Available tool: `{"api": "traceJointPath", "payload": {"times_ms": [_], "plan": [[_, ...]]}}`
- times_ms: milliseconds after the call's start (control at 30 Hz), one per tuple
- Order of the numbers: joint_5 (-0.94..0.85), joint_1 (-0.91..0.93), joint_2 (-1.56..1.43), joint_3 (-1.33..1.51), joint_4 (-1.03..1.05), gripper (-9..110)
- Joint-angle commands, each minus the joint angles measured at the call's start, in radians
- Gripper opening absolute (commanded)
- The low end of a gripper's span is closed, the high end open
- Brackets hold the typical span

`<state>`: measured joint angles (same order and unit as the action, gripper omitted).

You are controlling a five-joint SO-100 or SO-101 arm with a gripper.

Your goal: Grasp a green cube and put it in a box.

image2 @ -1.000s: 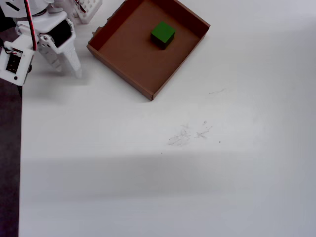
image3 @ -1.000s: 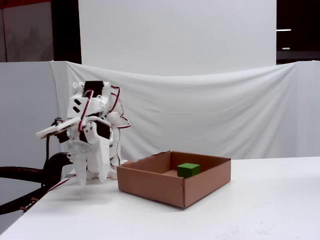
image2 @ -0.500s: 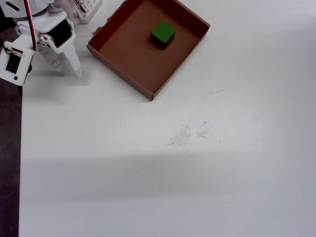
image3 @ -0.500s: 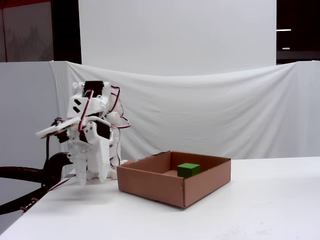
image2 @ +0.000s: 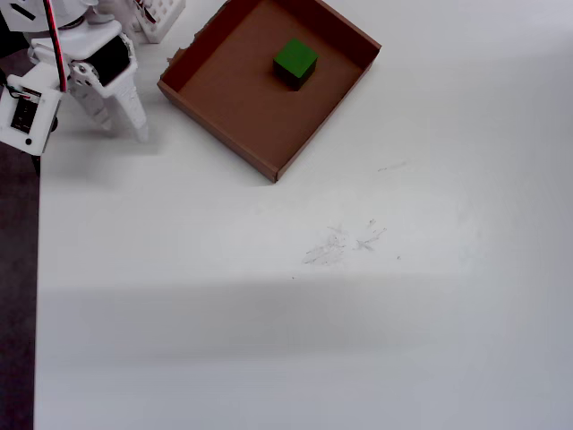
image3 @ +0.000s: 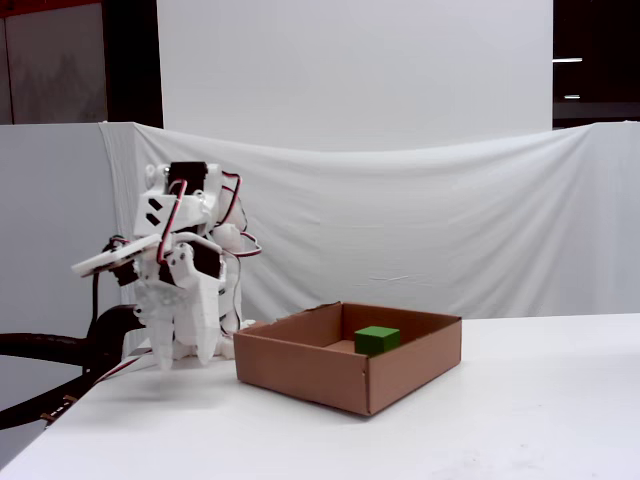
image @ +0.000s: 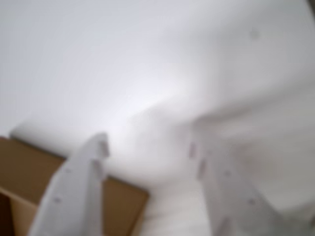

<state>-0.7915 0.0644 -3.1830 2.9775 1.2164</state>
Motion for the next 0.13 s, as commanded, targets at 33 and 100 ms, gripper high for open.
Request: {"api": "traceJointPath", "payload": {"times_ms": [33, 100], "plan": [[0.003, 0.003, -0.002, -0.006, 0.006, 22], [0.003, 0.003, -0.002, -0.006, 0.006, 22]]}}
